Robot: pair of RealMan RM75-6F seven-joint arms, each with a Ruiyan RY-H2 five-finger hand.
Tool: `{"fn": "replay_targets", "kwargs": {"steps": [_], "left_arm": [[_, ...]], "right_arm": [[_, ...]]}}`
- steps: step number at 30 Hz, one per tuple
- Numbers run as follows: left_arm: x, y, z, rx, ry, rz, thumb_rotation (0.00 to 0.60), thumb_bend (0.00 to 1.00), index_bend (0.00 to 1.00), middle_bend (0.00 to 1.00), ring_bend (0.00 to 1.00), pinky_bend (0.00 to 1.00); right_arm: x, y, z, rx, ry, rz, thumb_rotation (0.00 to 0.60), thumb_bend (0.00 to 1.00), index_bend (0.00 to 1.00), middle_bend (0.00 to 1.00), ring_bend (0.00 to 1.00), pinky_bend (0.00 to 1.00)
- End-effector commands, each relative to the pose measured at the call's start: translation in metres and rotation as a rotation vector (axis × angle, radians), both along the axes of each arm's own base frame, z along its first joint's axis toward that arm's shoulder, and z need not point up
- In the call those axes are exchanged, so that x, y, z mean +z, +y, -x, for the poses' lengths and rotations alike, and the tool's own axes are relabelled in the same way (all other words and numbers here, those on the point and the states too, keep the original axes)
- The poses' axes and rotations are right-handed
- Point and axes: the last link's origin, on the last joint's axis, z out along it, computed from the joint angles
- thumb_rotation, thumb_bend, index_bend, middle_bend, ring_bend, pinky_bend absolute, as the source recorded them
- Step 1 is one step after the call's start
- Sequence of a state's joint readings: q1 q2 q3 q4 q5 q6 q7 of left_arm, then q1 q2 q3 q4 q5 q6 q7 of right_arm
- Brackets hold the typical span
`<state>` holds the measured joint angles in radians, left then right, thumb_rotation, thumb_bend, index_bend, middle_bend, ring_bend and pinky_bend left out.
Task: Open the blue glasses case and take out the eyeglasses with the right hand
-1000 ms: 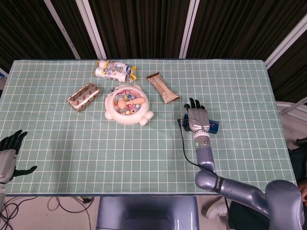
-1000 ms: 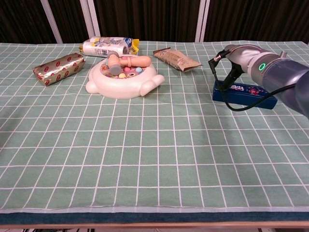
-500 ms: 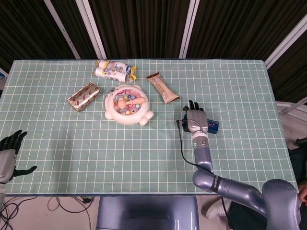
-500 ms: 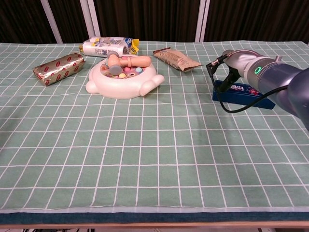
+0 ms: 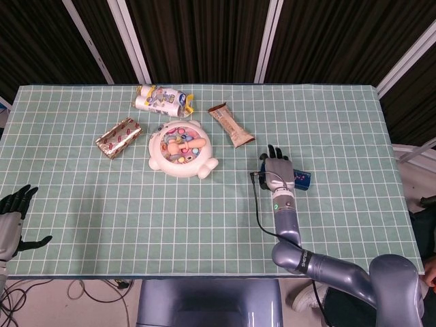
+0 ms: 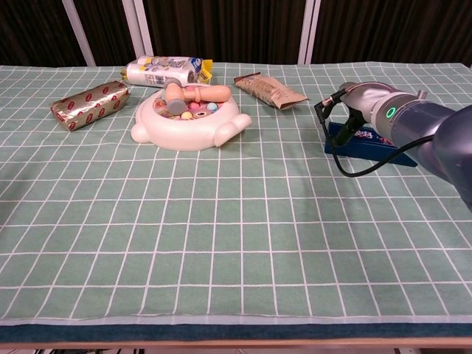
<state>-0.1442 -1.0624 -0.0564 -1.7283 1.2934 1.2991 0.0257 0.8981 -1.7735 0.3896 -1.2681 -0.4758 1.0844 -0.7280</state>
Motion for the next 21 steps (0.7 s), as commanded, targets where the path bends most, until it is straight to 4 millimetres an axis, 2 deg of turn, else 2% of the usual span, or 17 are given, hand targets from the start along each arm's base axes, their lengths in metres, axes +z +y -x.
{"fn": "replay_targets", "kwargs": {"steps": [1,6,13,21], "left_arm": [[0.0001,0.0000,0.0000,0.000,-0.001,0.000,0.600,0.06,0.00,0.00,0.00,0.00],[0.0002,-0.0002,0.0000,0.000,-0.002,-0.001,0.600,0.06,0.00,0.00,0.00,0.00],[0.0010,-0.0006,0.0003,0.002,-0.005,-0.004,0.600,0.06,0.00,0.00,0.00,0.00],[0.0017,-0.0007,0.0004,0.004,-0.007,-0.007,0.600,0.06,0.00,0.00,0.00,0.00]], "right_arm": [[-0.0007,0.0008,0.0006,-0.004,-0.002,-0.003,0.600,0.49,0.27,0.02,0.00,0.20],[-0.0015,0.0010,0.0005,-0.006,0.000,-0.005,0.600,0.49,0.27,0.02,0.00,0.20],[-0.0013,0.0005,0.0043,-0.020,0.004,-0.009,0.600,0.54,0.27,0.02,0.00,0.20],[-0.0013,0.0006,0.0071,-0.037,0.004,-0.015,0.600,0.59,0.32,0.02,0.00,0.20]]}}
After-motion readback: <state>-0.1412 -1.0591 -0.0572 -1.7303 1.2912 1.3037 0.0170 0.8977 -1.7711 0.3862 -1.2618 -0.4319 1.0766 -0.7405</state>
